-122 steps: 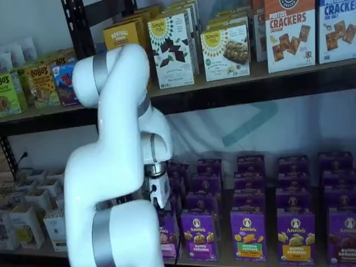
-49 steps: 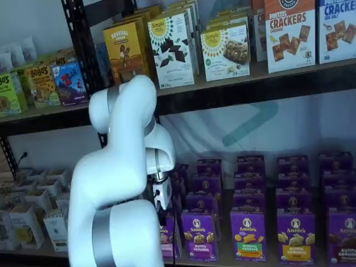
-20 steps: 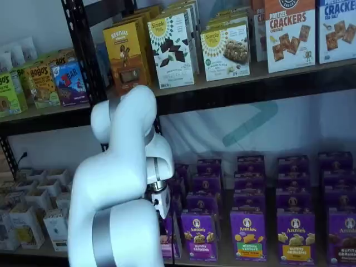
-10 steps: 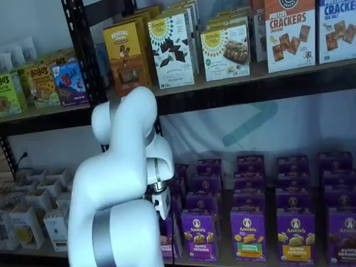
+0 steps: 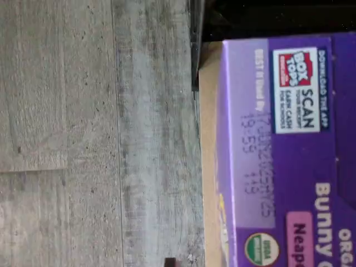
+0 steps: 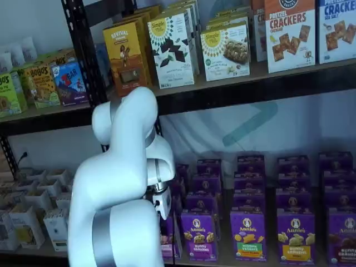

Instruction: Pick up the purple box with a pink patch in the middle, on the bottom shelf, the first box from the left

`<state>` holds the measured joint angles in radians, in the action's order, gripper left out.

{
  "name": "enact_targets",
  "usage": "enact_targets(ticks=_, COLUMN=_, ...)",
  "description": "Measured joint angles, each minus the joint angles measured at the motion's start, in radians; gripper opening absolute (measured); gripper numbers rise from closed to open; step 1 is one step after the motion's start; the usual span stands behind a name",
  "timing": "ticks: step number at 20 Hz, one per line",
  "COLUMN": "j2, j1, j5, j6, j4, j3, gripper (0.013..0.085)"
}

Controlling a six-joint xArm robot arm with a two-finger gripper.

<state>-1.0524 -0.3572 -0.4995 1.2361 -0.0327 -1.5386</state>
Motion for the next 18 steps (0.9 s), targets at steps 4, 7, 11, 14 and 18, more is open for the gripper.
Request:
enact_targets(ticks=4, j2=-0.001, j1=0.001, j5=-0.006, j6=0.005, j4=-0.005, j3=-0.004, gripper=0.065)
enact_targets(ticks=7, j2=-0.001, j1=0.001, j5=-0.003, j6=0.004, j4=-0.003, j3=-0.002, gripper=0.061)
enact_targets(ticks=11, j2=0.0, j1=0.0, j5=0.0, j6=0.004, j4=-0.005, j3=0.0, gripper=0.049)
enact_targets(ticks=14, j2=0.001, j1=0.0, j5=0.004, j6=0.0, j4=0.0, j3=0.004, gripper=0.049)
enact_targets(ticks=18, j2=0.001, j1=0.0, j5=0.01, j6=-0.001, j4=0.001, j3=0.007, gripper=0.049)
